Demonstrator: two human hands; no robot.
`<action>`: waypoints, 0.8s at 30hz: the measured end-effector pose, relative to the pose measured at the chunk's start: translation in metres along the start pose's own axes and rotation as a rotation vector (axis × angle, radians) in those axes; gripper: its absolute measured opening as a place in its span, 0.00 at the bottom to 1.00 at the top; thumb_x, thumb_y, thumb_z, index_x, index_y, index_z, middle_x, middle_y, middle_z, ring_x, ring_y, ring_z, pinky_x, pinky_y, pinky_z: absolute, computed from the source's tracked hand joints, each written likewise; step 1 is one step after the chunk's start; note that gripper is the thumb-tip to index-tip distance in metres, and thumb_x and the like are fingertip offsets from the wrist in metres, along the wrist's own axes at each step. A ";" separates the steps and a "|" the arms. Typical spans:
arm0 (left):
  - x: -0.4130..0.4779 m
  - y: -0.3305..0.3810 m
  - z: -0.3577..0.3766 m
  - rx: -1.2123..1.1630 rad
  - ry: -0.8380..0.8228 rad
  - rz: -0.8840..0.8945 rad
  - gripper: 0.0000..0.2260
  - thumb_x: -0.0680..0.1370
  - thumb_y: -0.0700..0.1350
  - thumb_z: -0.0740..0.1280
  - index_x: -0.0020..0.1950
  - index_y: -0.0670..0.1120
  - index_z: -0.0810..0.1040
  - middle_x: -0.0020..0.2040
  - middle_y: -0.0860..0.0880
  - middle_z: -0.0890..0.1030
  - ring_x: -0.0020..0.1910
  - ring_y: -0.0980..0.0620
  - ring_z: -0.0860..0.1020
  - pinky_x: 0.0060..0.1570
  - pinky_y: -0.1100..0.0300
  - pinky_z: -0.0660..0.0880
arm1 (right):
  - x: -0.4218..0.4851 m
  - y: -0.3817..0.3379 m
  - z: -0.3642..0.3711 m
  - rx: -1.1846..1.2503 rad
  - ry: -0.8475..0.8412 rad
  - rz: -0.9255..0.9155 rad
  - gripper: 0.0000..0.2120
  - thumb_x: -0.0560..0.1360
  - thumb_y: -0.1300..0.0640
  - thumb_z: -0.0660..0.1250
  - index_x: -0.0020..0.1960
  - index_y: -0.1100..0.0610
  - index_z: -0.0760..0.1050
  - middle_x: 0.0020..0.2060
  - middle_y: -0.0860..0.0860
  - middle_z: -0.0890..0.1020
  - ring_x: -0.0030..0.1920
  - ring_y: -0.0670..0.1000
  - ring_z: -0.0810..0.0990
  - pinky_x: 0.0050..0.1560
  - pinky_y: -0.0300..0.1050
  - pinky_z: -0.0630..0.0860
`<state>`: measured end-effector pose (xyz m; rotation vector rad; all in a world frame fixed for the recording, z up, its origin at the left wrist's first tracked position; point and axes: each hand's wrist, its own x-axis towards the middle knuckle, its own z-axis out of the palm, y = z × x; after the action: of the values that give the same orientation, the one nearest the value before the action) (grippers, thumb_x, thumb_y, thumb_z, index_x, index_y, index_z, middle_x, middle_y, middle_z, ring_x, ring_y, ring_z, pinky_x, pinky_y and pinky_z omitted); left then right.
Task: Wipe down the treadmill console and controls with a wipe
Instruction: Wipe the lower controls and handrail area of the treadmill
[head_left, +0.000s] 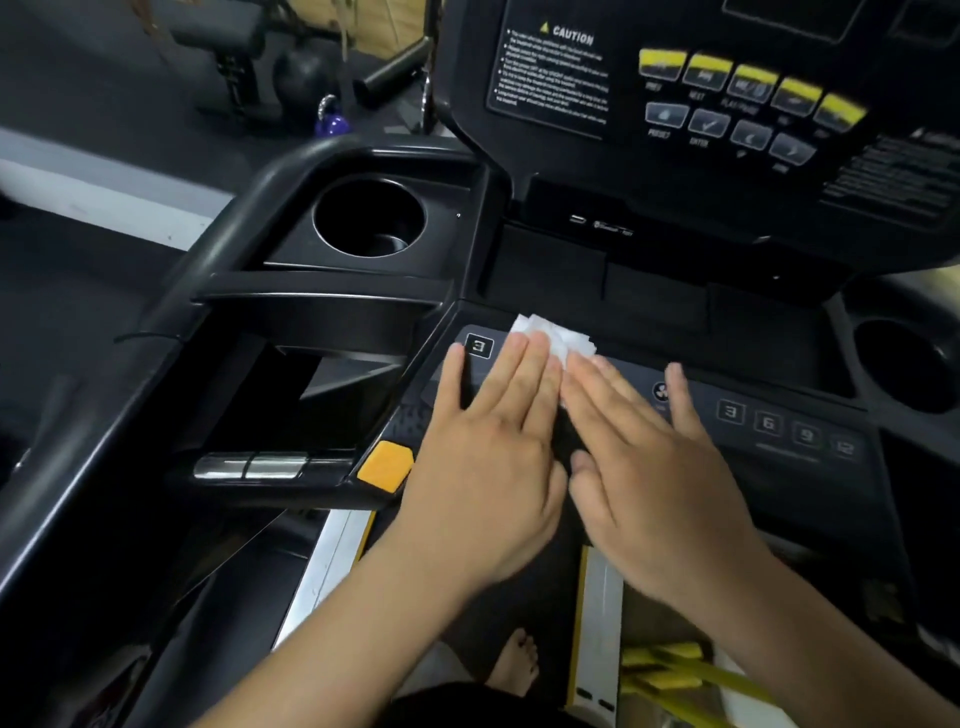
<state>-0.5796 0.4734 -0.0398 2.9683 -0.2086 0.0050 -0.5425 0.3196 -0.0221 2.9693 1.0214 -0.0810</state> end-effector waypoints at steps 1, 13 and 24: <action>-0.006 0.001 0.002 -0.022 0.007 0.013 0.31 0.78 0.53 0.45 0.79 0.41 0.54 0.80 0.43 0.53 0.80 0.47 0.47 0.74 0.36 0.48 | -0.007 -0.002 0.003 0.008 -0.004 -0.005 0.30 0.76 0.52 0.50 0.77 0.56 0.56 0.77 0.49 0.57 0.77 0.47 0.52 0.74 0.65 0.52; -0.025 0.006 0.008 -0.018 0.069 -0.041 0.29 0.78 0.52 0.51 0.77 0.41 0.63 0.78 0.43 0.61 0.79 0.47 0.55 0.71 0.29 0.49 | -0.013 -0.008 0.007 -0.012 0.002 -0.056 0.30 0.73 0.54 0.53 0.74 0.62 0.63 0.75 0.54 0.64 0.76 0.51 0.59 0.73 0.67 0.56; -0.088 -0.030 0.022 -0.115 0.119 -0.199 0.30 0.72 0.44 0.54 0.74 0.38 0.68 0.76 0.41 0.65 0.75 0.44 0.64 0.68 0.31 0.59 | 0.003 -0.074 0.022 0.044 -0.038 -0.258 0.36 0.66 0.56 0.54 0.75 0.61 0.62 0.76 0.54 0.63 0.76 0.52 0.58 0.70 0.63 0.55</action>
<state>-0.6629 0.5109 -0.0673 2.8486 0.0983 0.1403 -0.5864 0.3791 -0.0425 2.8421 1.4092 -0.1608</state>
